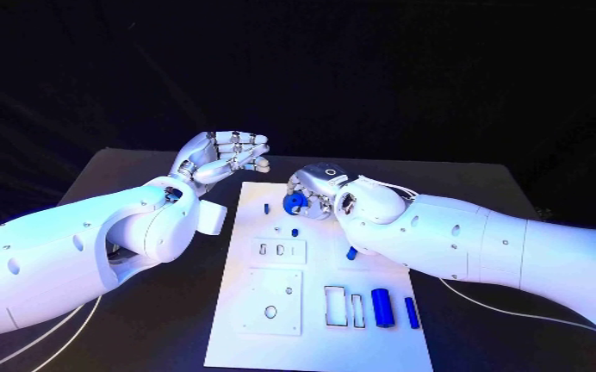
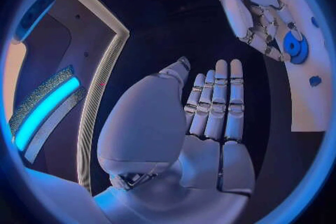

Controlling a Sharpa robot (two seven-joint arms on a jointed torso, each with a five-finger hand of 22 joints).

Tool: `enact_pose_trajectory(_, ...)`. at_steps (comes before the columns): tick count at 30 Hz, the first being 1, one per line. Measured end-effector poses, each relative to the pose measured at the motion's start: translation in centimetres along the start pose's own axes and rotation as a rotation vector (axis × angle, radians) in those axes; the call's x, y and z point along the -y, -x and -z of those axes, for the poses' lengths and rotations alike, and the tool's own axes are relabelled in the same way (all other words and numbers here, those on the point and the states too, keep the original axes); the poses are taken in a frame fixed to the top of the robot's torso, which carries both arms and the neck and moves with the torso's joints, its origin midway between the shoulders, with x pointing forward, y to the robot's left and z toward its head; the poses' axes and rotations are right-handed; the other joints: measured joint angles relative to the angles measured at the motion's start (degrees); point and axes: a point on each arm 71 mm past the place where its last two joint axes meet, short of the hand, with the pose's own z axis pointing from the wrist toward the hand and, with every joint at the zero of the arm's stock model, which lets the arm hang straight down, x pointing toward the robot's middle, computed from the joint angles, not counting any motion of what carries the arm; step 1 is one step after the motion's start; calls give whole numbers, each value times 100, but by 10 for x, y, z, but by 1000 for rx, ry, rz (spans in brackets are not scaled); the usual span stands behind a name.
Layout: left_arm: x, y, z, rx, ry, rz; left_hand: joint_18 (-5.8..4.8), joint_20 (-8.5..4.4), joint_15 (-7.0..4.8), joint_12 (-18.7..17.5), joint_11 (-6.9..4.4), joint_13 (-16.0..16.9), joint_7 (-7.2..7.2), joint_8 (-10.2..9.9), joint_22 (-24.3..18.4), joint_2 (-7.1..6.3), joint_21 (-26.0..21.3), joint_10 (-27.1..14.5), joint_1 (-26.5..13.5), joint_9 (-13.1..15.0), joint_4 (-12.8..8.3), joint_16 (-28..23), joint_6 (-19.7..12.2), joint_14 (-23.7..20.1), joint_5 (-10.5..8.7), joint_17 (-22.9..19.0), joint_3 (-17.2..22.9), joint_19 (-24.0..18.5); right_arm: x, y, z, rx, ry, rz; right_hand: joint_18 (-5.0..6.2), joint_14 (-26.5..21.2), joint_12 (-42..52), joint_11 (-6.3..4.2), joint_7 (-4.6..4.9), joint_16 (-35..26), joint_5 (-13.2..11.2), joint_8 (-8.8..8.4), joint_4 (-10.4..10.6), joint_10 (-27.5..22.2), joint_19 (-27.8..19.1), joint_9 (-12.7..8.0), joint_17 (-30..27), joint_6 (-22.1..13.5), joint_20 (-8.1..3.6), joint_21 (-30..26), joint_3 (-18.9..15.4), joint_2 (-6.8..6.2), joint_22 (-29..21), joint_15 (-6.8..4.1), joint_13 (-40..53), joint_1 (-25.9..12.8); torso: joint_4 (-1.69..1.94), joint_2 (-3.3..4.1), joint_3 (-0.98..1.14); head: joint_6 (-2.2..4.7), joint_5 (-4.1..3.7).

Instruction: Assemble the parts on the task board

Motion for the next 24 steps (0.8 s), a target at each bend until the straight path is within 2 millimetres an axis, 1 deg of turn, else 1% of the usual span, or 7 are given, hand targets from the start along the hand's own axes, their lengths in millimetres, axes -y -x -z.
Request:
enact_pose_trajectory(2,0,0,0,0,0,0,0,0,0,0,0,0,0,0,0,0,0,0,0,0,0,0,0,0,0,0,0,0,0,-1,0,-2,-1,0,0,4,-27,-2,15,0,-81,-73,-8,-41,13,-53,0,-117,13,0,20,-38,0,21,-37,-38,0,0,0,2,-2)
enact_pose_trajectory(4,0,0,0,0,0,0,0,0,0,0,0,0,0,0,0,0,0,0,0,0,0,0,0,0,0,0,0,0,0,-2,0,-3,-2,0,0,-8,-80,39,38,0,-148,-128,-11,-82,9,-76,0,-202,34,-35,23,-76,0,51,-70,-77,-1,0,0,2,-3)
enact_pose_trajectory(6,0,0,0,0,0,0,0,0,0,0,0,0,0,0,0,0,0,0,0,0,0,0,0,0,0,0,0,0,0,-2,0,-3,-2,-1,0,-7,-93,59,51,0,-189,-164,-27,-102,0,-97,-1,-238,43,-35,16,-98,0,50,-84,-99,-1,0,0,2,-4)
enact_pose_trajectory(21,0,1,0,1,1,0,0,0,0,0,0,0,0,0,-1,0,0,0,0,-1,0,0,0,0,0,-1,0,0,4,-2,3,2,-4,-5,0,-7,-93,59,43,0,-189,-176,-16,-102,20,-98,-2,-246,63,-35,-9,-103,4,50,-61,-103,-4,3,2,-6,-21)
enact_pose_trajectory(23,0,1,0,1,1,-1,0,0,0,0,0,0,0,0,-1,0,0,0,0,-1,0,0,0,0,0,-1,0,0,5,-2,5,4,-5,-6,0,-7,-93,59,28,0,-189,-176,-16,-102,21,-98,-2,-225,63,-35,-9,-103,4,50,-48,-103,-3,4,2,-7,-22)
enact_pose_trajectory(24,0,1,0,1,1,-1,0,0,0,0,0,0,0,0,-1,0,0,0,0,-2,0,0,0,0,0,-1,0,0,5,-2,5,5,-5,-7,1,-7,-91,59,38,0,-189,-176,-16,-102,21,-98,-2,-216,63,-35,-8,-103,3,50,-44,-103,-2,4,2,-7,-22)
